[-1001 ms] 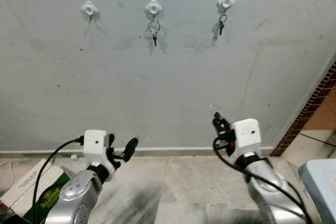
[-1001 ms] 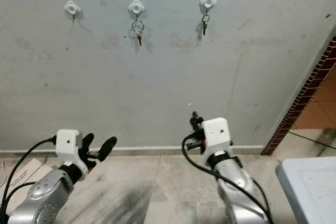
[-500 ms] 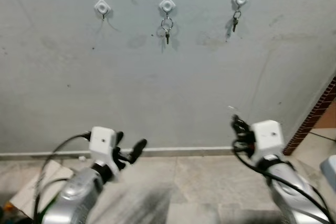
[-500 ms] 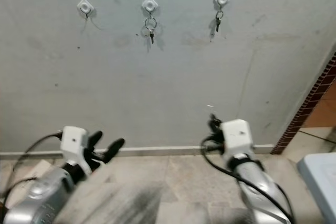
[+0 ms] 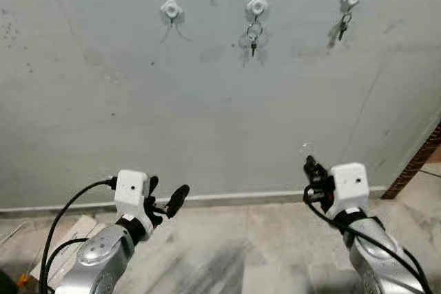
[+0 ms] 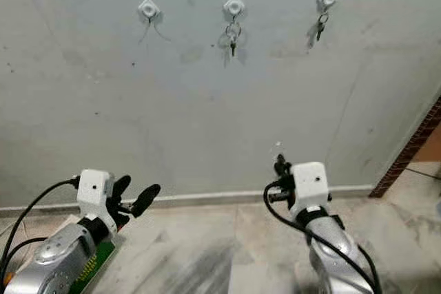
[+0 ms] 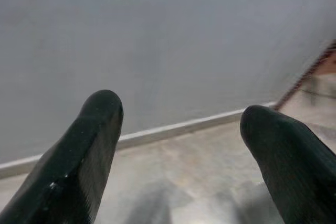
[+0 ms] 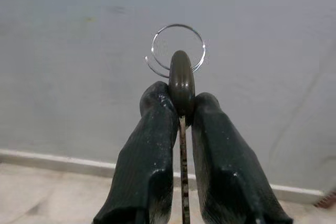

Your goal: Hang keys on a hook

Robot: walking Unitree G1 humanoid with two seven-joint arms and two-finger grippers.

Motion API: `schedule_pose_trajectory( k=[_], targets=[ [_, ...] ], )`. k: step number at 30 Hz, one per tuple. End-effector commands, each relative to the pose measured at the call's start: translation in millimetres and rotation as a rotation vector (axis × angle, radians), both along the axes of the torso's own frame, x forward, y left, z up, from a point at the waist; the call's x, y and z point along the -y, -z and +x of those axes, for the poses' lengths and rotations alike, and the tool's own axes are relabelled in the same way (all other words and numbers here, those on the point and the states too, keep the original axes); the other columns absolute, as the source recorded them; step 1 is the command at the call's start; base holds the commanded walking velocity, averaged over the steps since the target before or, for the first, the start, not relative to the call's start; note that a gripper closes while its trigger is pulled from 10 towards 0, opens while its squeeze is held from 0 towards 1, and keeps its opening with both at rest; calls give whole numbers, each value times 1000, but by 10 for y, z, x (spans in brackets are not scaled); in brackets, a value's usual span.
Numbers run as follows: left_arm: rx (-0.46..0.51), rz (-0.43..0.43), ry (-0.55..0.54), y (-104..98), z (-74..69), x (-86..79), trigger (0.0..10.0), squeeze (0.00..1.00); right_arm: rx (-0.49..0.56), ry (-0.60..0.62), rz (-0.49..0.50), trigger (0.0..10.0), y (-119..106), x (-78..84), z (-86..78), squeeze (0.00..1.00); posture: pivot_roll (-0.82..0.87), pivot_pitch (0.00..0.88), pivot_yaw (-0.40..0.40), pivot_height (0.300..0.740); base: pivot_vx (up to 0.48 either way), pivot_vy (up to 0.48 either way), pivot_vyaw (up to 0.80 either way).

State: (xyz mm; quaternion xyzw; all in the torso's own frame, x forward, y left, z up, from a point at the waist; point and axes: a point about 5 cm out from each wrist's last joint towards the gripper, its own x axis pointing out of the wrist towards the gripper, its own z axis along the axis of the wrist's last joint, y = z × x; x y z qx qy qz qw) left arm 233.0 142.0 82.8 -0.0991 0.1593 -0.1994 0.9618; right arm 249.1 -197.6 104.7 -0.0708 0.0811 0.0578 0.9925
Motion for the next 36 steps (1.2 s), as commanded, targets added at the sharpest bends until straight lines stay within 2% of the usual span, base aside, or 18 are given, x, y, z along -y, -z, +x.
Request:
schedule_pose_trajectory(
  k=[1,7,13,15,17,18,20,21,23,25,32,36],
  targets=[
    [26,46,-48,-17,45,-90,10000,0,37,-9,11,10000,-79,-71,54,0,-50,8,52,740,0,480,0],
    [38,20,-112,-34,91,-87,10000,0,41,-11,10,10000,-85,-105,38,0,-57,6,40,740,0,444,0],
    [46,19,-121,-17,80,-90,10000,0,43,-30,-28,10000,-58,-97,10,0,-58,13,39,740,0,0,0],
    [39,42,-148,41,124,-236,10000,0,45,-23,-34,10000,-16,-60,23,0,-57,21,44,740,0,0,0],
    [30,87,-133,115,129,-298,10000,0,38,-16,-39,10000,22,-40,32,0,-55,20,47,740,0,0,0],
    [-18,76,-151,231,128,-390,10000,0,20,6,-24,10000,79,-4,43,0,-57,22,49,740,0,0,0],
    [-55,53,-172,305,127,-454,10000,0,6,20,-12,10000,115,17,51,0,-59,23,50,740,0,0,0],
    [-61,88,-184,344,135,-509,10000,0,3,24,-16,10000,129,33,60,0,-64,22,52,740,0,0,0],
    [-115,66,-221,417,167,-631,10000,0,-9,46,-16,10000,164,104,87,0,-63,24,54,740,0,0,0],
    [-118,95,-226,432,196,-688,10000,0,-15,57,-10,10000,178,132,99,0,-62,22,52,740,0,0,0],
    [-48,143,-160,376,288,-660,10000,0,5,28,-10,10000,156,83,142,0,-63,18,51,740,0,0,0],
    [67,172,-164,208,377,-589,10000,0,74,-14,-10,10000,-1,-15,189,0,-61,21,52,740,0,0,0]
  ],
)
